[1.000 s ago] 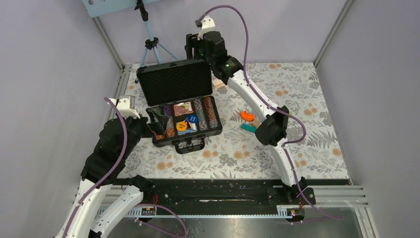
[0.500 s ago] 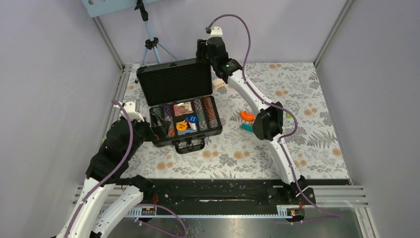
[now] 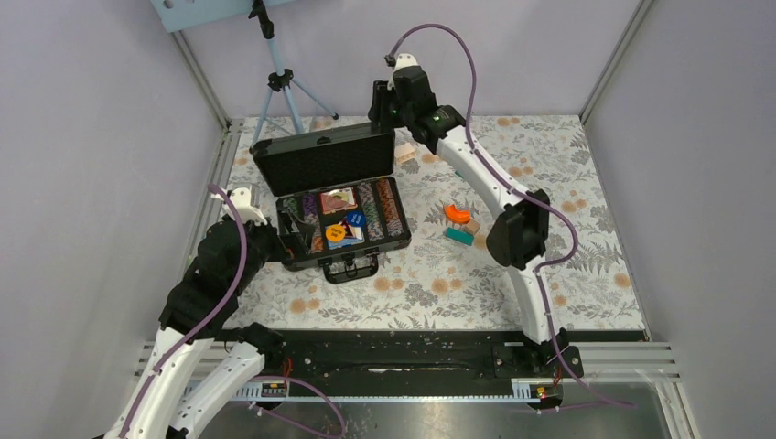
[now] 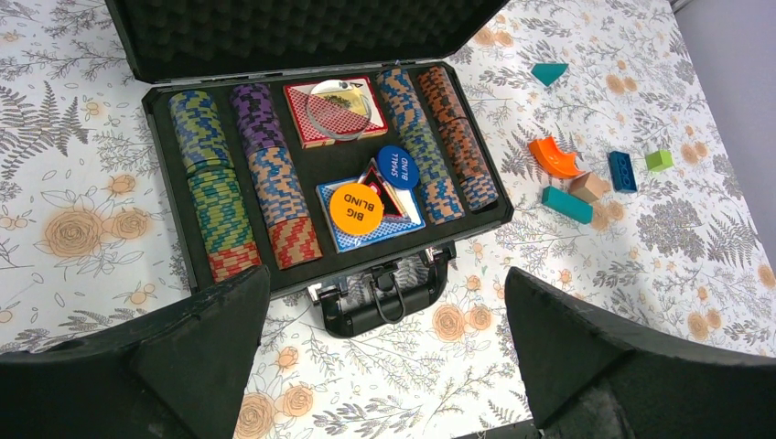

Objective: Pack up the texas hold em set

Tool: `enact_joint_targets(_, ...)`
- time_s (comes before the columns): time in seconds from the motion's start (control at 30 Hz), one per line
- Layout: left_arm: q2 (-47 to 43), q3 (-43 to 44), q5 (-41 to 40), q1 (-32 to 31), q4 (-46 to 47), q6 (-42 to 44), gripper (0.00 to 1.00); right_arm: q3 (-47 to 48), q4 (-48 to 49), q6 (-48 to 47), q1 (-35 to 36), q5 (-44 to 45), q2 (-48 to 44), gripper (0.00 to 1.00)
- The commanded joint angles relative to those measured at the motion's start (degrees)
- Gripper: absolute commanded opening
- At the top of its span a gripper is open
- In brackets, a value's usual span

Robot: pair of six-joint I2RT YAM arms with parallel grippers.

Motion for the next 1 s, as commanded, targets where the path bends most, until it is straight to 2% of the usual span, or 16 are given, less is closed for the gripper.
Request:
enact_joint_targets(0.0,0.0,2.3,-1.2,0.3,-0.2,-0.5,0.99,-5.3,-6.7,2.4,0.7,-8.0,-6.4,0.49)
enact_joint_targets(0.07,0.0,2.7,-1.7,0.3,-0.8,-0.7,0.99,-8.0,-7.0,2.3,1.3,-10.1,-7.9,0.48)
enact_joint_targets(0.23,-1.0,3.1,-2.0,0.3,-1.5,-1.8,0.99,-18.8,-6.0,0.3,3.4,-7.8,-14.6,0.5)
enact_joint_targets(0.4,-2.1,3.7,-1.6,0.4,-2.3,-1.9,0.99,-35.4,4.1,3.0,3.6,-4.8,-26.7,0.5)
enact_joint_targets(0.67,-2.7,4.5,-1.6,0.3,-3.7,-2.3,0.99,-45.9,4.0,4.8,3.5,-3.5,-37.4,0.52)
enact_joint_targets(0.8,-1.2,4.3,-0.9,0.3,-4.6,-3.3,0.99,-48.5,-0.7,5.6,3.5,-1.5,-41.2,0.61)
enact_joint_targets(0.97,1.2,3.2,-0.3,0.3,-5.5,-5.3,0.99,-50.2,-7.5,1.6,3.5,3.1,-44.3,0.78)
